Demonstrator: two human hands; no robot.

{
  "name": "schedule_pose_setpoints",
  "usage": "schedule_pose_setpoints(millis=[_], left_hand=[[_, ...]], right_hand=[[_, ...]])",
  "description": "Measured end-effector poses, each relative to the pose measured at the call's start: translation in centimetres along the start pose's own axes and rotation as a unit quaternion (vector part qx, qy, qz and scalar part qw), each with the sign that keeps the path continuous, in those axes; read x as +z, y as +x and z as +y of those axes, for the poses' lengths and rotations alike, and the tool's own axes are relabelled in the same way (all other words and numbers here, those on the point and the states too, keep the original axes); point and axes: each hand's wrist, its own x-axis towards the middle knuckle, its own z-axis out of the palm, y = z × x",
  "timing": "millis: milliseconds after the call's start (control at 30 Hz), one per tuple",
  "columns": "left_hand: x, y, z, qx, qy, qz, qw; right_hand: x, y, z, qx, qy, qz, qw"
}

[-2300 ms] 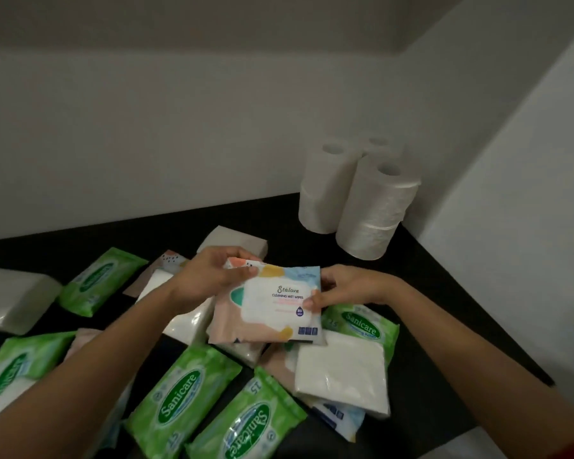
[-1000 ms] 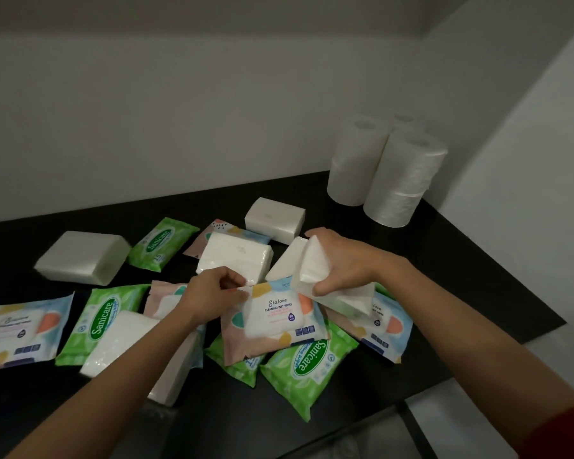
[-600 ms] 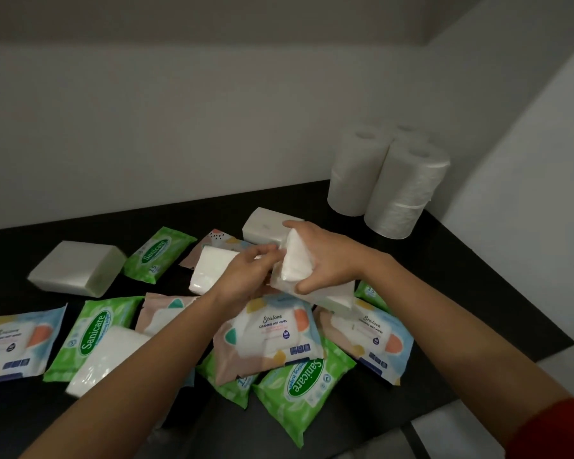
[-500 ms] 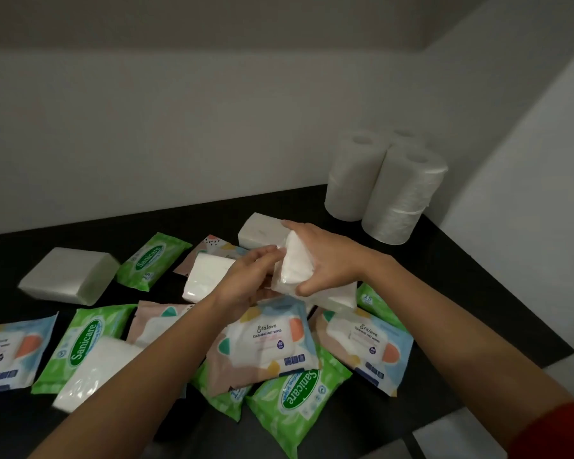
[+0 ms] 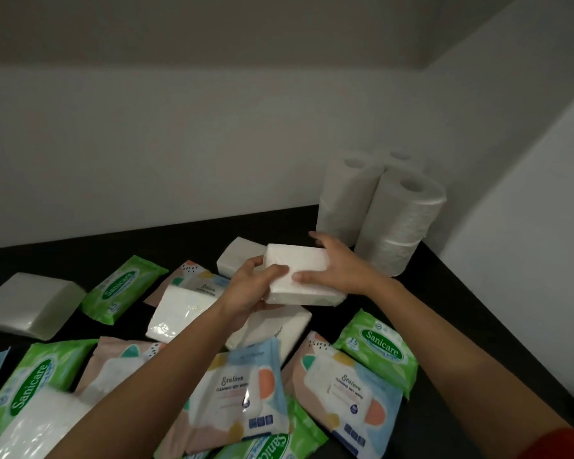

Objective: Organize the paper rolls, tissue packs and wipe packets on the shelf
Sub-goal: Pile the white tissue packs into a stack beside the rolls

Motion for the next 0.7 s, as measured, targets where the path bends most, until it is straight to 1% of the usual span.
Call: schedule_pose_setpoints(millis=[33, 67, 100, 133, 167, 200, 300, 367, 400, 433, 500, 533, 567, 600, 633, 700], left_hand=[[0.2, 0.5, 0.1, -0.004, -0.013, 0.004, 1.000], [0.4, 1.0, 0.1, -0.009, -0.026, 0.004, 1.000], [0.7, 1.5, 0.1, -0.015, -0.032, 0.000, 0.999], [1.0, 1.9, 0.1, -0.022, -0.034, -0.004, 0.999], [1.4, 2.1, 0.2, -0.029, -0.030, -0.008, 0.999], [1.8, 2.3, 0.2, -0.033, -0.018, -0.012, 0.999], [2.8, 3.3, -0.1, -0.018, 0.089, -0.005, 0.996], [3.4, 4.0, -0.2, 0.010, 0.200, 0.013, 0.980], [3.7, 4.4, -0.2, 0.029, 0.269, 0.020, 0.962], [4.0, 4.6, -0.1, 0.047, 0.347, 0.019, 0.936], [4.7, 4.9, -0.1, 0.068, 0.485, 0.008, 0.872], [5.0, 5.0, 0.0, 0.074, 0.528, 0.005, 0.846], [5.2, 5.1, 0.0, 0.075, 0.553, 0.003, 0.830], [5.3, 5.3, -0.1, 0.076, 0.565, 0.004, 0.821], [5.3, 5.3, -0.1, 0.075, 0.570, 0.007, 0.819], [5.2, 5.4, 0.0, 0.073, 0.560, 0.009, 0.825]], right_hand=[[0.1, 0.4, 0.8, 0.063, 0.088, 0.012, 0.994], [0.1, 0.7, 1.6, 0.126, 0.190, 0.006, 0.974], [0.4, 1.1, 2.4, 0.179, 0.290, -0.014, 0.940], [0.6, 1.6, 3.3, 0.215, 0.374, -0.037, 0.901], [0.8, 2.0, 4.1, 0.232, 0.426, -0.049, 0.873], [0.9, 2.3, 4.8, 0.238, 0.446, -0.049, 0.861], [0.9, 3.3, 6.1, 0.251, 0.441, -0.026, 0.861], [0.9, 3.6, 6.7, 0.268, 0.413, -0.017, 0.870], [0.9, 3.6, 7.1, 0.275, 0.389, -0.016, 0.879], [0.9, 3.6, 7.5, 0.277, 0.355, -0.019, 0.893], [1.0, 3.4, 7.9, 0.279, 0.266, -0.037, 0.922], [1.0, 3.2, 7.9, 0.282, 0.230, -0.046, 0.930], [0.9, 3.0, 7.9, 0.286, 0.212, -0.051, 0.933], [0.9, 3.0, 7.9, 0.286, 0.201, -0.053, 0.935], [0.8, 3.0, 7.8, 0.285, 0.186, -0.055, 0.939], [0.8, 3.1, 7.5, 0.276, 0.139, -0.062, 0.949]])
